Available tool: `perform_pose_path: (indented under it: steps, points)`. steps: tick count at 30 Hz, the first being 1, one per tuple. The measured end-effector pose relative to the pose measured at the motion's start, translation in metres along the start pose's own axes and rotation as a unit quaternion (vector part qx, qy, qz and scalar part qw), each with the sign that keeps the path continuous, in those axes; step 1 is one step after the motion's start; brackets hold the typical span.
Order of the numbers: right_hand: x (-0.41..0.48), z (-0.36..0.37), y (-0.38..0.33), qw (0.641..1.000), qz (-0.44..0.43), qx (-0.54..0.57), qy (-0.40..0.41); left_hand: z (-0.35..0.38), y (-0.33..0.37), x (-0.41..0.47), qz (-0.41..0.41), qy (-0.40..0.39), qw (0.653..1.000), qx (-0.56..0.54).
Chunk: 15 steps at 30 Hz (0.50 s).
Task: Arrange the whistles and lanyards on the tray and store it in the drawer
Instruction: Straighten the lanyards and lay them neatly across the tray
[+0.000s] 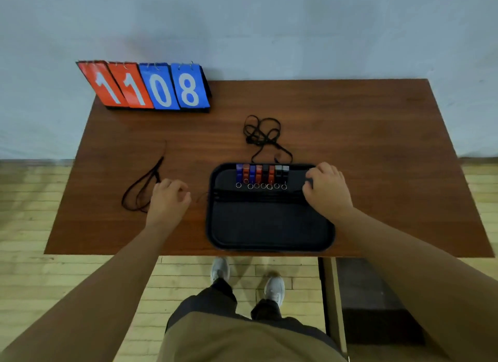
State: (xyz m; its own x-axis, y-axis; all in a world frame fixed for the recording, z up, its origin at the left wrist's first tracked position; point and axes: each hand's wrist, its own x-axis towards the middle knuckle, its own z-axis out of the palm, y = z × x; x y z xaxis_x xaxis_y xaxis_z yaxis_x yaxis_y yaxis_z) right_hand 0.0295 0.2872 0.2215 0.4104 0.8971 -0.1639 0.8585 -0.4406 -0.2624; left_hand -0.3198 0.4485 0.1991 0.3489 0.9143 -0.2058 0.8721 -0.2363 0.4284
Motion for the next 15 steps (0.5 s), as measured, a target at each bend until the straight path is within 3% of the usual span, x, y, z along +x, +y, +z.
perform_pose_path:
  steps: [7, 15]
  points:
    - [0.036, -0.009, -0.124, 0.996, -0.079, 0.043, -0.009, -0.048, -0.05, 0.01, -0.06, 0.022, 0.998, -0.007]
    - [0.062, 0.062, -0.255, 0.988, -0.105, 0.068, -0.089, -0.063, -0.119, 0.047, -0.08, -0.006, 0.996, -0.036]
